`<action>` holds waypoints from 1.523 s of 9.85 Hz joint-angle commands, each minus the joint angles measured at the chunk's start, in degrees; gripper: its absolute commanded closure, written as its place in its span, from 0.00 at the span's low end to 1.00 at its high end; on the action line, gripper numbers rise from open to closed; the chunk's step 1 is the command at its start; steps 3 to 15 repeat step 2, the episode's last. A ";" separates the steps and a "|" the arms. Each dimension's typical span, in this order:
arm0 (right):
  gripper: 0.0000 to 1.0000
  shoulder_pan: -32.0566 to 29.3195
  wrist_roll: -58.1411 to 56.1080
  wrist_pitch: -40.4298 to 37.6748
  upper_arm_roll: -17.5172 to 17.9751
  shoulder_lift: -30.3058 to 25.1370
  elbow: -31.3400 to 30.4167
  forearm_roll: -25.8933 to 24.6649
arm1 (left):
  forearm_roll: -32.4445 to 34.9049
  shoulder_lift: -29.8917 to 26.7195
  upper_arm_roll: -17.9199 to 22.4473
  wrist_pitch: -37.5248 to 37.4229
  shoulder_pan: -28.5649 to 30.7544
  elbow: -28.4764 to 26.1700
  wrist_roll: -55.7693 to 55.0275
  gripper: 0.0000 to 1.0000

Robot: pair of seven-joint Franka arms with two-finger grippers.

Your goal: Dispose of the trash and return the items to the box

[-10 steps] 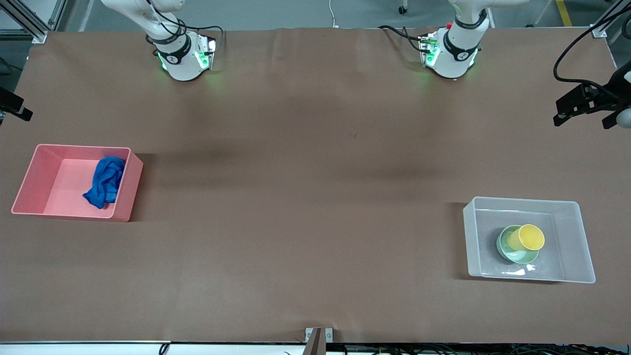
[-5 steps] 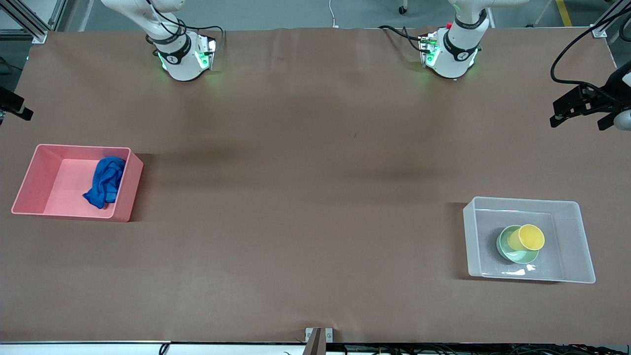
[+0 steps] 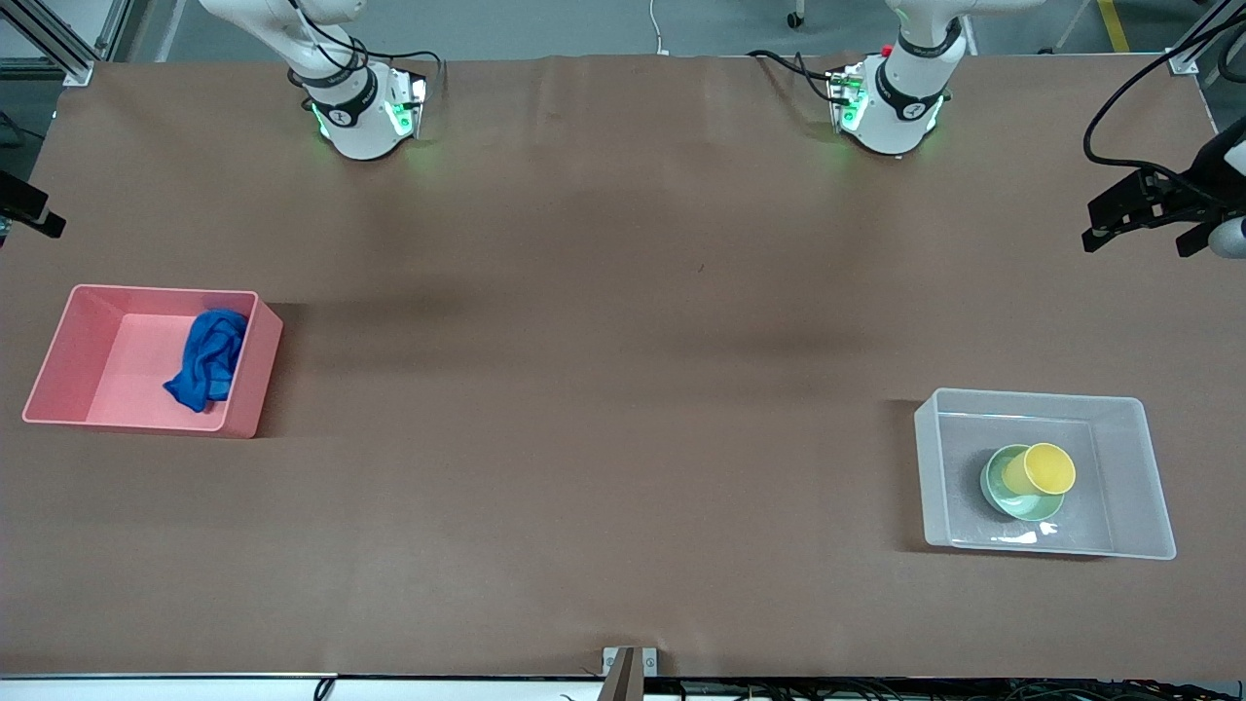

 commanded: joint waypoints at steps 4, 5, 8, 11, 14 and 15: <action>0.00 -0.70 -0.71 -0.48 0.31 -0.05 0.20 0.36 | 1.29 0.40 -1.16 -0.41 0.46 -1.17 -1.21 0.00; 0.00 -0.70 -0.71 -0.48 0.31 -0.05 0.20 0.36 | 1.29 0.40 -1.16 -0.41 0.46 -1.17 -1.21 0.00; 0.00 -0.70 -0.71 -0.48 0.31 -0.05 0.20 0.36 | 1.29 0.40 -1.16 -0.41 0.46 -1.17 -1.21 0.00; 0.00 -0.70 -0.71 -0.48 0.31 -0.05 0.20 0.36 | 1.29 0.40 -1.16 -0.41 0.46 -1.17 -1.21 0.00; 0.00 -0.70 -0.71 -0.48 0.31 -0.05 0.20 0.36 | 1.29 0.40 -1.16 -0.41 0.46 -1.17 -1.21 0.00; 0.00 -0.70 -0.71 -0.48 0.31 -0.05 0.20 0.36 | 1.29 0.40 -1.16 -0.41 0.46 -1.17 -1.21 0.00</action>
